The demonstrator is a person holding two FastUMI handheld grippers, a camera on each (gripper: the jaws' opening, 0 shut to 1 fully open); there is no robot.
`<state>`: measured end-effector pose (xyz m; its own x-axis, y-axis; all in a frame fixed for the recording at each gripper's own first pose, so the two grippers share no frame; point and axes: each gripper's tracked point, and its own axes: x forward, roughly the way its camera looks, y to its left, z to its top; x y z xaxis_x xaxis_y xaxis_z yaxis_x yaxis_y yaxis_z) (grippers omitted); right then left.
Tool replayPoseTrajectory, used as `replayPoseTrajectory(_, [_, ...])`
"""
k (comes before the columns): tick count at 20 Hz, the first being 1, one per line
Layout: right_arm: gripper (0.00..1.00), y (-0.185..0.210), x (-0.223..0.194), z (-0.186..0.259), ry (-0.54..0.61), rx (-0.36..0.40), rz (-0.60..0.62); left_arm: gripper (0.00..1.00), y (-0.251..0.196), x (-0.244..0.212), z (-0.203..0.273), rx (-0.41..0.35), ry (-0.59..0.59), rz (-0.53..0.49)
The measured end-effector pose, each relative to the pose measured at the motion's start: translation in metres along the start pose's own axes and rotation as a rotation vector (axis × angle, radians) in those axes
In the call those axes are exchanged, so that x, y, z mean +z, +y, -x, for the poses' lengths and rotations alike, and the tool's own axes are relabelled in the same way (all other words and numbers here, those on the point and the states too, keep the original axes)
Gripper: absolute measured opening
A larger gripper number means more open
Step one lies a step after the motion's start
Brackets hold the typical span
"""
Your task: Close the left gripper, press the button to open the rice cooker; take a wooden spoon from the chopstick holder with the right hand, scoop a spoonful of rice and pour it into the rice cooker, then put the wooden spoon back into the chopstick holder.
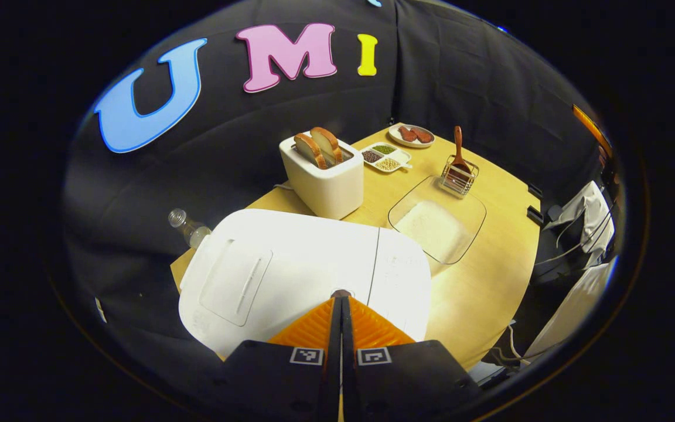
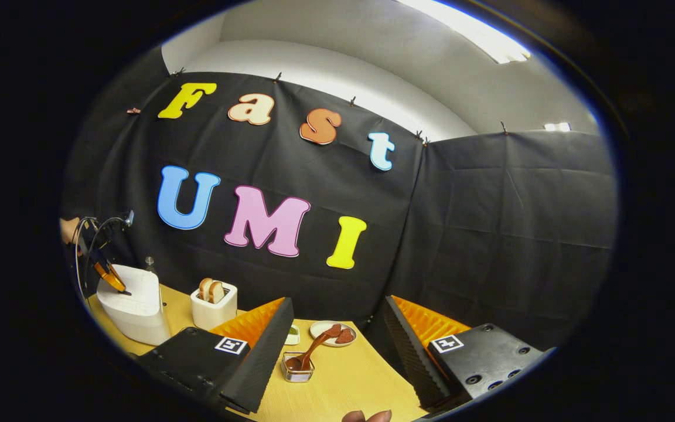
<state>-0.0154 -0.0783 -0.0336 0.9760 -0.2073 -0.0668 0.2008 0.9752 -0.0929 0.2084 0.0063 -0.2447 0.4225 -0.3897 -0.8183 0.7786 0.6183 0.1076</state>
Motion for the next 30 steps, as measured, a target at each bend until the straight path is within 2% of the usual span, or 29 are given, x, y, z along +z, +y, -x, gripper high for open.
replayPoseTrajectory(6, [0.97, -0.006, -0.008, 0.003, 0.011, -0.016, 0.006, 0.07, 0.002, -0.006, -0.009, 0.004, 0.067, -0.065])
replayPoseTrajectory(10, [0.97, -0.01, -0.013, 0.007, 0.025, -0.032, -0.011, 0.08, 0.002, -0.009, -0.013, 0.0, 0.077, -0.027])
replayPoseTrajectory(12, [0.97, -0.012, -0.017, 0.009, 0.037, -0.037, -0.009, 0.11, 0.004, -0.004, -0.008, 0.027, 0.059, -0.025])
replayPoseTrajectory(14, [0.97, -0.018, -0.018, 0.013, 0.037, -0.044, -0.008, 0.08, 0.008, 0.011, 0.006, 0.092, -0.012, -0.047])
replayPoseTrajectory(17, [0.97, -0.021, -0.017, 0.017, 0.028, -0.048, -0.025, 0.08, 0.013, 0.055, 0.043, 0.203, -0.247, -0.104])
replayPoseTrajectory(20, [0.97, -0.023, -0.015, 0.021, 0.017, -0.04, -0.05, 0.1, 0.042, 0.091, 0.096, 0.424, -0.47, -0.046])
replayPoseTrajectory(21, [0.97, -0.023, -0.014, 0.021, 0.011, -0.037, -0.053, 0.21, 0.048, 0.098, 0.112, 0.488, -0.527, -0.015])
replayPoseTrajectory(22, [0.97, -0.023, -0.013, 0.021, 0.006, -0.036, -0.051, 0.32, 0.044, 0.1, 0.125, 0.516, -0.576, 0.013])
replayPoseTrajectory(23, [0.97, -0.023, -0.012, 0.02, 0.002, -0.033, -0.047, 0.63, 0.039, 0.101, 0.138, 0.532, -0.621, 0.035])
replayPoseTrajectory(24, [0.97, -0.025, -0.011, 0.019, -0.001, -0.034, -0.043, 0.68, 0.03, 0.103, 0.148, 0.536, -0.664, 0.048])
replayPoseTrajectory(25, [0.97, -0.026, -0.01, 0.019, -0.006, -0.033, -0.043, 1.0, 0.027, 0.104, 0.159, 0.571, -0.7, 0.061])
replayPoseTrajectory(27, [0.97, -0.023, -0.012, 0.017, -0.002, -0.014, -0.052, 0.96, 0.029, 0.102, 0.187, 0.669, -0.762, 0.1])
replayPoseTrajectory(30, [0.97, -0.022, -0.017, 0.008, 0.003, 0.015, -0.064, 0.96, 0.01, 0.091, 0.214, 0.775, -0.8, 0.176])
